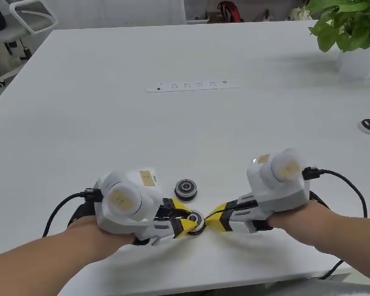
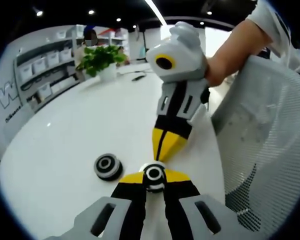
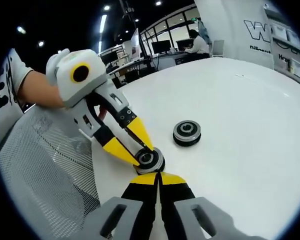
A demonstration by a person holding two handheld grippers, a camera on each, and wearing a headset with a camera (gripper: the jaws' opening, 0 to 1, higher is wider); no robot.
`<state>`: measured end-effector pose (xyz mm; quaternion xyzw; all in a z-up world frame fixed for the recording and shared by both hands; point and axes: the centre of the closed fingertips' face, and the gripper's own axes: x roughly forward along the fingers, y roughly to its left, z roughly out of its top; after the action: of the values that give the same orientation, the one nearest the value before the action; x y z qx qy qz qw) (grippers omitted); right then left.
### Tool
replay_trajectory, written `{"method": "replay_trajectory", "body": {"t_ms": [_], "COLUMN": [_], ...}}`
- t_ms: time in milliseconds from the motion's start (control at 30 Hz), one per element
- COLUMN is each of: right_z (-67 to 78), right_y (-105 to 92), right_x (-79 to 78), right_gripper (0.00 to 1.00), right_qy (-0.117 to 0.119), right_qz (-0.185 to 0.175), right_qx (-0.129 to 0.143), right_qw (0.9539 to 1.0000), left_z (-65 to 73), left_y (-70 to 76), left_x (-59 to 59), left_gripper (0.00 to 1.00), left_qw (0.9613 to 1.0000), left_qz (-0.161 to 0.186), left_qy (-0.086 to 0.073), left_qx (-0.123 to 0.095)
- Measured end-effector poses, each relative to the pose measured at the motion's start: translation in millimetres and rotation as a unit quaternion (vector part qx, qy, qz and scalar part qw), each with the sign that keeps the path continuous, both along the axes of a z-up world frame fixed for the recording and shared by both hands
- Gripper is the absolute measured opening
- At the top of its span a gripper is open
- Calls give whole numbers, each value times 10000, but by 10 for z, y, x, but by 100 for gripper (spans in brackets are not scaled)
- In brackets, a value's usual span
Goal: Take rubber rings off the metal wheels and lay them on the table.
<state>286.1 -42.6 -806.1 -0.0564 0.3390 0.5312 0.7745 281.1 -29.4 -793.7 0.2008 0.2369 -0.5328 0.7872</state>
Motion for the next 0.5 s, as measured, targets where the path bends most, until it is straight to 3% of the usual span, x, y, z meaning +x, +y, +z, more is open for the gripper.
{"method": "replay_trajectory", "body": {"t_ms": [200, 267, 500], "right_z": [32, 78, 104], "right_y": [-11, 5, 25], "right_x": [7, 26, 17], "right_gripper": [0, 0, 0], "right_qy": [232, 380, 382], "right_qz": [-206, -363, -346], "right_qx": [170, 385, 433], "right_qw": [9994, 9979, 9977], "left_z": [-2, -2, -2], "left_y": [-1, -3, -5], "left_x": [-2, -4, -4], "left_gripper": [12, 12, 12], "left_qw": [10000, 10000, 10000], "left_qz": [10, 3, -18], "left_qy": [-6, -17, -57], "left_qx": [7, 17, 59]}}
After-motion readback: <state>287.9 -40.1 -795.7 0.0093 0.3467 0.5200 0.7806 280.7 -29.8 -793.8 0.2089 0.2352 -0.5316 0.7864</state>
